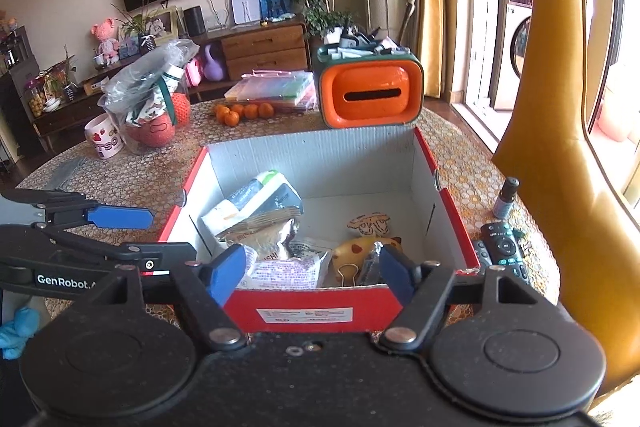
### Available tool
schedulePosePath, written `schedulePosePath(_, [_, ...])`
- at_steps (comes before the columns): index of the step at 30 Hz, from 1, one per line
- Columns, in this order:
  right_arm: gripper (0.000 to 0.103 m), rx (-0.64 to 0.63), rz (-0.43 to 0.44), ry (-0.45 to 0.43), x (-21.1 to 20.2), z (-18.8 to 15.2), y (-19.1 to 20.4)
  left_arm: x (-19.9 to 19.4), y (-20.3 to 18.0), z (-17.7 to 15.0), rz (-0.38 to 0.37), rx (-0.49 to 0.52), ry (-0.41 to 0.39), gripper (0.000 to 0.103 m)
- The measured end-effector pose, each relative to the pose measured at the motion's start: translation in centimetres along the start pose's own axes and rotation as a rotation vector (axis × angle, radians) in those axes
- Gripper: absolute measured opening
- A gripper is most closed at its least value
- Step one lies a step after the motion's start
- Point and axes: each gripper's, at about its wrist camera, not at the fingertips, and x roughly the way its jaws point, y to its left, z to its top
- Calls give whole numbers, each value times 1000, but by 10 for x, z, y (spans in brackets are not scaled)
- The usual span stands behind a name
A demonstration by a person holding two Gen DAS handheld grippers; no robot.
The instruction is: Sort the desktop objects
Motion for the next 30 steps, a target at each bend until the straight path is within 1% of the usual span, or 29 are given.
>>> schedulePosePath(3, [77, -11, 10, -21, -7, -4, 6, -7, -2, -4, 1, 13, -7, 72])
schedulePosePath(4, [78, -14, 13, -26, -9, -4, 7, -9, -2, -6, -2, 16, -10, 77])
schedulePosePath(5, [79, -16, 16, -32, -11, -6, 9, -11, -3, -7, -3, 17, -13, 79])
schedulePosePath(11, [90, -4, 42, -61, -26, -13, 15, -23, -3, -16, -7, 19, -23, 82])
schedulePosePath(16, [94, 21, 46, -81, -37, -20, 15, -29, -4, -20, -25, 20, -28, 84])
schedulePosePath(17, [94, 24, 42, -83, -38, -22, 15, -30, -5, -21, -31, 16, -29, 84])
schedulePosePath(19, [95, 20, 31, -87, -40, -25, 16, -32, -5, -22, -40, 13, -32, 91])
schedulePosePath(21, [95, 15, 18, -87, -42, -29, 16, -33, -7, -23, -43, 17, -35, 94])
schedulePosePath(22, [95, 13, 13, -87, -42, -31, 16, -33, -7, -24, -43, 19, -37, 100])
schedulePosePath(23, [95, 12, 8, -89, -43, -33, 17, -33, -8, -24, -43, 19, -38, 102])
schedulePosePath(30, [95, 20, -11, -105, -51, -41, 17, -32, -10, -31, -50, 19, -26, 103])
